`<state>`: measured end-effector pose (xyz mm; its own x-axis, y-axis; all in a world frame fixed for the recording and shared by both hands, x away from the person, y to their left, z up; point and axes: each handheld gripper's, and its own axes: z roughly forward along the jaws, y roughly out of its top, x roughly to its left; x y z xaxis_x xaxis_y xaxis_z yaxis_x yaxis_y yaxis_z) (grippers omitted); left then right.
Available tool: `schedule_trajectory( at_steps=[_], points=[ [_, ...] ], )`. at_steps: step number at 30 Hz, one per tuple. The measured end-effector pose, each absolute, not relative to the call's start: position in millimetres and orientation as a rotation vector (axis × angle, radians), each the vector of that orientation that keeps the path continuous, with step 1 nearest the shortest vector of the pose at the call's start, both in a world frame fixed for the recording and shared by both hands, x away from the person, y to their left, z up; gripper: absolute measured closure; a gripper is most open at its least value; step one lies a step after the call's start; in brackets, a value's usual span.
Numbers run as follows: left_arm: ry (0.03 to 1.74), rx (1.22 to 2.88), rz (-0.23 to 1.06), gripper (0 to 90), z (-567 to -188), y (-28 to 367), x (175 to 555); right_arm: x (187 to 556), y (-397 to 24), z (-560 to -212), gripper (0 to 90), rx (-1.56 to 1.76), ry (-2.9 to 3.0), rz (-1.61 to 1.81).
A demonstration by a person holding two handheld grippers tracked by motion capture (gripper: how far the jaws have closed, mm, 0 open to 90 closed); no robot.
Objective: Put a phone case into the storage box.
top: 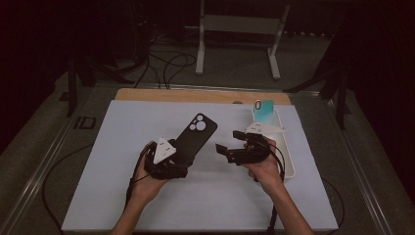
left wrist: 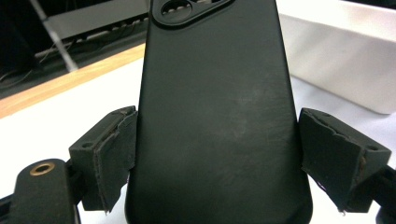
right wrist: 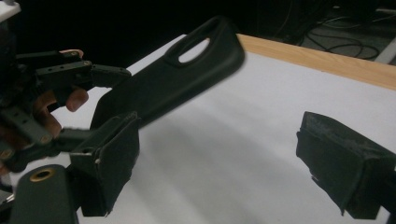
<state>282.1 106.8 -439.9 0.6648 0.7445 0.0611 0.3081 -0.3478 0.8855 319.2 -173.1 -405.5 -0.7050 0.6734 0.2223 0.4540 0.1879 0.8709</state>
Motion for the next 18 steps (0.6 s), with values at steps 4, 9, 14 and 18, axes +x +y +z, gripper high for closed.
schedule_trajectory(
  at_steps=[4, 9, 14, 18],
  points=[
    [0.786, 1.918, 0.574, 15.2, -436, 100, 277, 321, -169, -405, 15.2, 1.088, 2.267, 1.537],
    [0.752, 1.906, 0.57, 15.1, -437, 93, 274, 323, -164, -405, 28.6, 1.108, 2.286, 1.591],
    [0.726, 1.897, 0.561, 15.0, -439, 86, 271, 326, -160, -405, 40.9, 1.13, 2.308, 1.637],
    [0.717, 1.898, 0.553, 14.9, -441, 83, 270, 329, -157, -408, 51.4, 1.187, 2.342, 1.684]
  ],
)
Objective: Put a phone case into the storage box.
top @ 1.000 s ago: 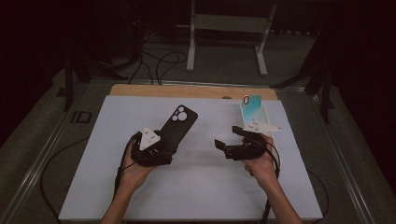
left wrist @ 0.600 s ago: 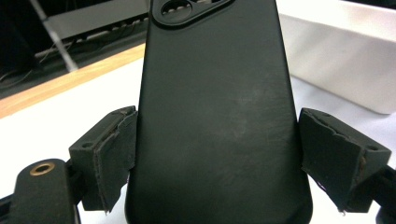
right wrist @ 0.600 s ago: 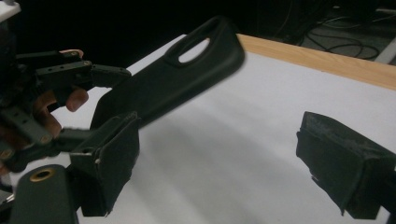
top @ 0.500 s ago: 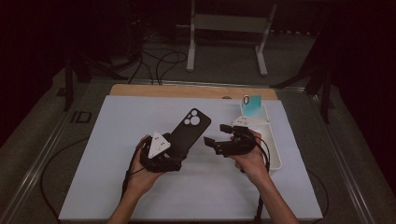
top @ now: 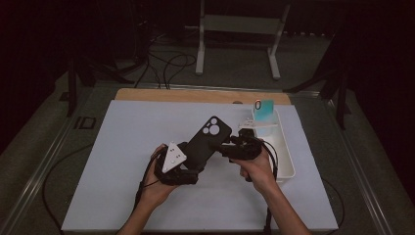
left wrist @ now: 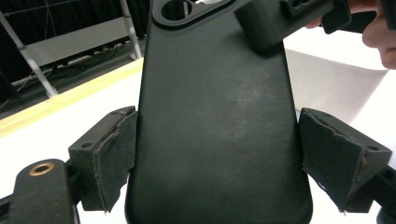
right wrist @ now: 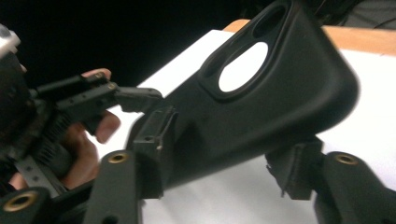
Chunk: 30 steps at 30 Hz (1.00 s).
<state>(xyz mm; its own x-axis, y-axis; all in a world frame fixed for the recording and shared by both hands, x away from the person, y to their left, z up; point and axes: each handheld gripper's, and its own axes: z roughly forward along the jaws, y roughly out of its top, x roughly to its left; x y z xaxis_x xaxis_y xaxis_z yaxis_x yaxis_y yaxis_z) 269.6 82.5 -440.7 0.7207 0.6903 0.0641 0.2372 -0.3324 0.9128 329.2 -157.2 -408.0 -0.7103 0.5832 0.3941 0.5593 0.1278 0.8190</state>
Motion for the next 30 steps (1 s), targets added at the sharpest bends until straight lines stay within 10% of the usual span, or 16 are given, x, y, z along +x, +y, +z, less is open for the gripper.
schedule_trajectory(
  at_steps=[15, 30],
  points=[
    [0.728, 1.943, 0.588, 14.9, -448, 72, 268, 325, -146, -406, 81.7, 1.11, 2.418, 1.762],
    [0.784, 1.928, 0.448, 5.8, -443, 86, 278, 319, -144, -404, 85.9, 1.012, 2.432, 1.716]
  ],
)
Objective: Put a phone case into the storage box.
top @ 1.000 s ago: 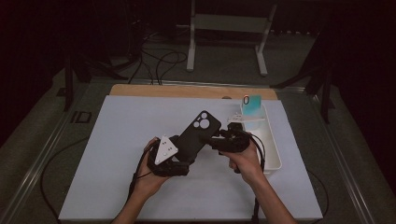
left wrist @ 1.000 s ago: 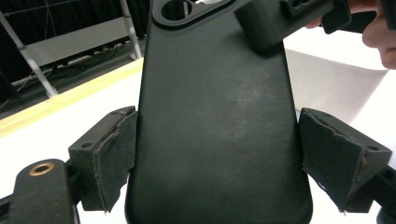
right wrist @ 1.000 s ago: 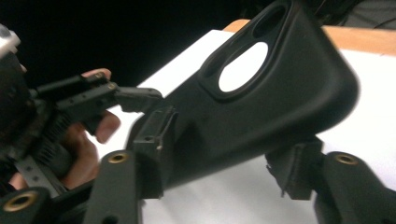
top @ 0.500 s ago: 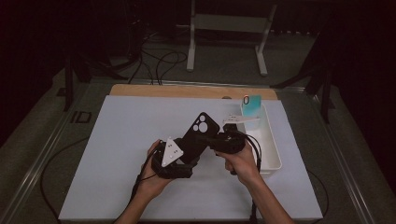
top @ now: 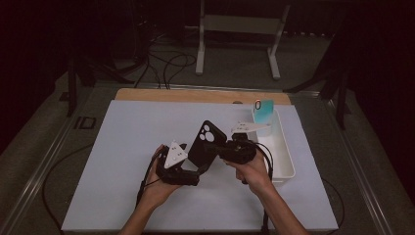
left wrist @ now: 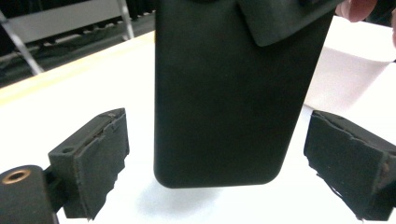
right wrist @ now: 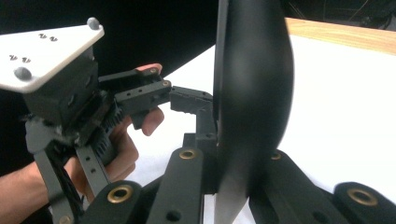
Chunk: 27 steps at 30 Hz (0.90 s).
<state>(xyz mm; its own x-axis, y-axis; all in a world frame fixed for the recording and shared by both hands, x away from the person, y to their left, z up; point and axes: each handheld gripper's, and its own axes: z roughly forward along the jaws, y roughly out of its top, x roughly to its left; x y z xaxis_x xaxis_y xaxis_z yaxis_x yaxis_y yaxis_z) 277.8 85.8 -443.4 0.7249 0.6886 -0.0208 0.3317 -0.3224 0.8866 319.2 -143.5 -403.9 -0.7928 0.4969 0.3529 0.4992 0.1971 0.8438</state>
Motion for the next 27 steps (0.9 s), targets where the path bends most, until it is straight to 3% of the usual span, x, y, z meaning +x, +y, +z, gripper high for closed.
schedule_trajectory(
  at_steps=[3, 14, 27],
  points=[
    [0.796, 1.938, 0.392, 1.9, -443, 89, 281, 318, -145, -403, 85.9, -0.997, -2.435, -1.727],
    [0.754, 1.954, 0.283, 1.1, -442, 93, 283, 313, -145, -400, 85.9, -0.897, -2.452, -1.735],
    [0.658, 1.997, 0.203, 14.9, -445, 87, 278, 302, -138, -393, 85.9, -0.662, -2.477, -1.749]
  ],
)
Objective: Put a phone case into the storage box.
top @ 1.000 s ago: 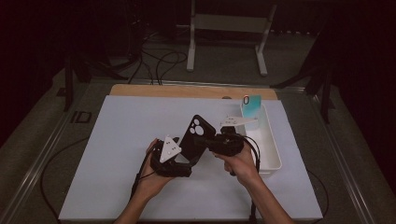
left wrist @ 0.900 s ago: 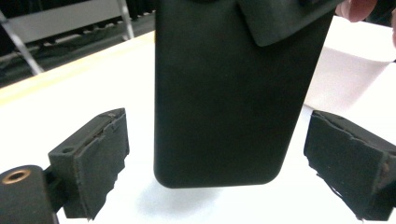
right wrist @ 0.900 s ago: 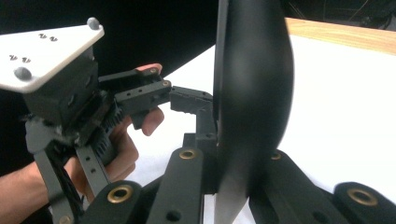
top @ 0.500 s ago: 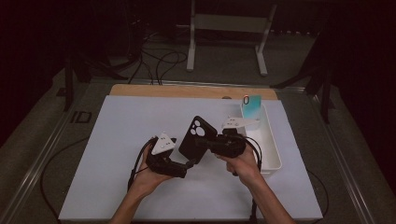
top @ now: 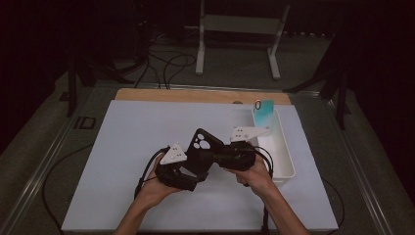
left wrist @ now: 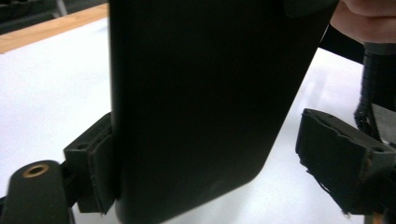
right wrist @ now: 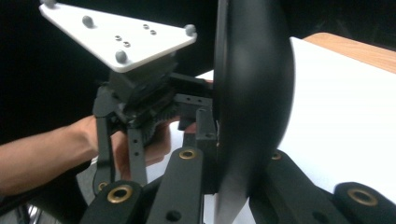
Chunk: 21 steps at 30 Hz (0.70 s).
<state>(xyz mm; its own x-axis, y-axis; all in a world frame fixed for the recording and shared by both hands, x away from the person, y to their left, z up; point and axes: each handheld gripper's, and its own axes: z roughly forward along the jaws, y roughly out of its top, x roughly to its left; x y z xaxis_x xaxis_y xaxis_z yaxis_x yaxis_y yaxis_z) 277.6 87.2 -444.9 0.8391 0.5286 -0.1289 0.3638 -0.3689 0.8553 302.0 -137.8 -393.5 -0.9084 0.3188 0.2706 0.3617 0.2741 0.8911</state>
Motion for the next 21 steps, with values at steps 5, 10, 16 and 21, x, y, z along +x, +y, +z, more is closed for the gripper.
schedule_trajectory(
  at_steps=[5, 10, 16, 21],
  points=[
    [0.631, 2.016, 0.197, 24.4, -445.1, 87.9, 276.8, 300.6, -135.7, -393.5, 85.8, -0.612, -2.478, -1.75],
    [0.614, 2.031, 0.182, 32.8, -445.9, 87.0, 276.3, 302.3, -135.8, -394.8, 85.6, -0.605, -2.499, -1.74],
    [0.598, 2.032, 0.16, 50.6, -447.3, 91.8, 276.9, 304.6, -140.0, -395.0, 80.8, -0.627, -2.567, -1.725],
    [0.581, 2.0, 0.106, 66.3, -447.8, 93.6, 277.0, 305.3, -143.2, -395.0, 69.3, -0.653, -2.607, -1.726]
  ],
)
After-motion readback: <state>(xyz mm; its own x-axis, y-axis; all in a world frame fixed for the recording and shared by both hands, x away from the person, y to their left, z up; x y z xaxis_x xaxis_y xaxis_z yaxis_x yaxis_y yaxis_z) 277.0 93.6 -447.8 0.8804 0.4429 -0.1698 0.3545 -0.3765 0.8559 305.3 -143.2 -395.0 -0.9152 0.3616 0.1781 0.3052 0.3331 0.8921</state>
